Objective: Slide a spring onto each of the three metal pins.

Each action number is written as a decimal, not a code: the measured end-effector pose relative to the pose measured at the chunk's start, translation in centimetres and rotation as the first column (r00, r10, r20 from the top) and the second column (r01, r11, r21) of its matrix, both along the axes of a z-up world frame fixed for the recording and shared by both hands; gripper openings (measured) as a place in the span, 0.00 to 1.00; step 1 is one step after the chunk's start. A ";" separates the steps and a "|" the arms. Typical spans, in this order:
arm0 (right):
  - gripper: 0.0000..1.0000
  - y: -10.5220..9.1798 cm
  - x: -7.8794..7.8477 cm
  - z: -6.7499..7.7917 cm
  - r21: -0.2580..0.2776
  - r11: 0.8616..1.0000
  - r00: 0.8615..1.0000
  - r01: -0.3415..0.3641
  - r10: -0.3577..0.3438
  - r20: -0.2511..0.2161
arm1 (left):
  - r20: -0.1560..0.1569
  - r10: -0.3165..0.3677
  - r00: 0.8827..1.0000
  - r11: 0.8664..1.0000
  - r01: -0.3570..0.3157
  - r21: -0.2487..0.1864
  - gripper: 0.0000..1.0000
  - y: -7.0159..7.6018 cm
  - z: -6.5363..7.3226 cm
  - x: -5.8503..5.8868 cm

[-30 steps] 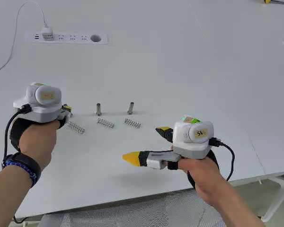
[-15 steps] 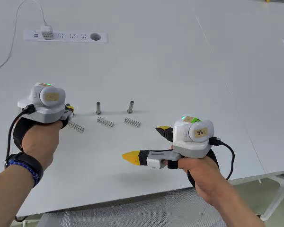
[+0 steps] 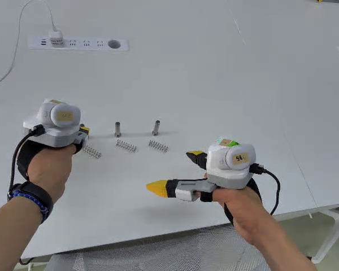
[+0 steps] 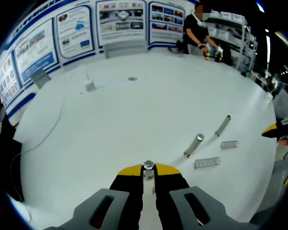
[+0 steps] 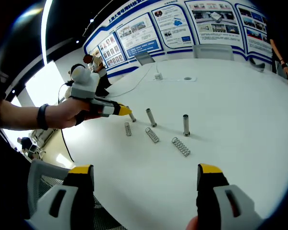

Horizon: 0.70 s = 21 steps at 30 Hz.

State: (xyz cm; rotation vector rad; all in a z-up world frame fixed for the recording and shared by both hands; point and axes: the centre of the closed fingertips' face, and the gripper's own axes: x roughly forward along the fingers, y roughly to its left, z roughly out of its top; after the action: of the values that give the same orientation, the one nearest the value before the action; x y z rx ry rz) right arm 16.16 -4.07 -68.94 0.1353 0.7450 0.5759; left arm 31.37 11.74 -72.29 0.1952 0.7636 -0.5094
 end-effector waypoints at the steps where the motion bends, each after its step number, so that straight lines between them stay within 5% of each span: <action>1: 0.90 0.0 0.0 0.0 0.001 1.000 1.000 0.000 0.000 0.001 | 0.001 -0.001 1.000 1.000 0.001 0.001 0.08 0.0 0.0 0.0; 21: 0.90 0.1 0.0 -0.1 0.000 1.000 1.000 -0.006 0.006 0.000 | -0.008 -0.003 1.000 1.000 0.003 0.009 0.08 0.3 -0.9 -0.7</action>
State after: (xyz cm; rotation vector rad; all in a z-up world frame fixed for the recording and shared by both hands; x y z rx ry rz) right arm 16.11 -3.98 -69.07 0.1332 0.7452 0.5815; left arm 30.70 12.03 -73.20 0.2031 0.7736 -0.5093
